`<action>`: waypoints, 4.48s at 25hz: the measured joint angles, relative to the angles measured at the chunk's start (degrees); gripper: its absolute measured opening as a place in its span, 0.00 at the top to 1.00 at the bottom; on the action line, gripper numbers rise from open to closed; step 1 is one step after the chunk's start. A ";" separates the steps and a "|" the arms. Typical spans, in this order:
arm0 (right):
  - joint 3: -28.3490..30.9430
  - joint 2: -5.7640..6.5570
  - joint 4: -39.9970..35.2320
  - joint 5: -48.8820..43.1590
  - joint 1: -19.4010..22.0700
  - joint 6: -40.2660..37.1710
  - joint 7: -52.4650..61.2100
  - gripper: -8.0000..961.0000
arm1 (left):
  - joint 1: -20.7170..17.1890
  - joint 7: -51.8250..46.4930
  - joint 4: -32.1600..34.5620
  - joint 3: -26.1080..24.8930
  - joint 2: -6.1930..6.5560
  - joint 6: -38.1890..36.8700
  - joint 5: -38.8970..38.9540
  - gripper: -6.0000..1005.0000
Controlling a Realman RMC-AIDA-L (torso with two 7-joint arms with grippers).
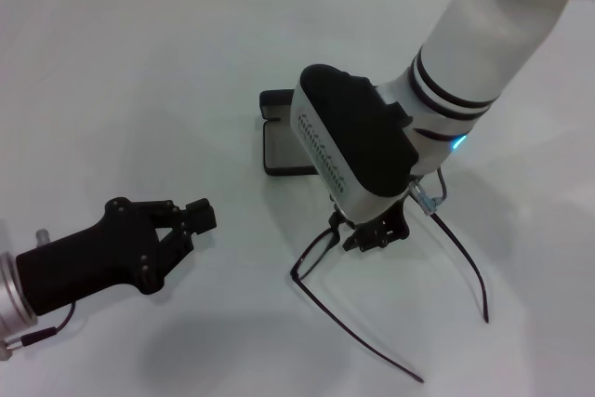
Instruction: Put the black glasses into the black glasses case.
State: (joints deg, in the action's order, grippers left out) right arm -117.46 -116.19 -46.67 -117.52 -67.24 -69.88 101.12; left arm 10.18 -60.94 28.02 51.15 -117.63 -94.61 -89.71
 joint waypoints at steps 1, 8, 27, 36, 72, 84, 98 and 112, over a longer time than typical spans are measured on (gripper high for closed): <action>-0.23 0.00 -0.01 0.01 0.13 0.20 0.00 0.59 | 0.05 0.13 -0.21 0.01 0.00 0.01 0.00 0.93; 0.58 0.00 -2.28 -0.15 2.93 1.39 0.04 0.75 | 0.25 0.78 -1.10 0.00 -0.06 0.00 -0.03 0.93; 40.50 0.40 -18.94 20.34 35.57 -5.83 -5.36 0.88 | 5.58 1.29 -2.23 0.02 -1.36 -14.11 11.85 0.94; 41.46 0.35 -9.01 40.25 41.75 -11.83 -15.14 0.88 | 16.78 1.02 -6.65 1.95 -1.98 -21.38 14.03 0.95; 42.61 0.28 2.61 44.38 36.32 -15.24 -21.45 0.87 | 21.31 3.15 -14.22 7.35 -2.07 -19.56 15.00 0.96; 41.32 0.10 7.45 46.62 31.96 -15.76 -22.70 0.86 | 23.52 1.08 -15.76 8.54 -2.46 -13.12 13.86 0.96; 41.02 0.03 8.11 46.69 32.05 -16.84 -22.87 0.86 | 22.27 0.62 -16.34 8.35 -2.43 -9.93 16.08 0.96; 52.43 0.72 8.15 51.54 34.90 -31.92 -23.23 0.85 | 19.77 1.42 -14.36 8.09 -2.04 -14.32 17.15 0.96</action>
State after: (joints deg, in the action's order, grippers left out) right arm -65.04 -115.47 -38.52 -65.98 -32.34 -101.80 77.89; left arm 29.96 -59.53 13.66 59.23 -119.67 -108.93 -72.56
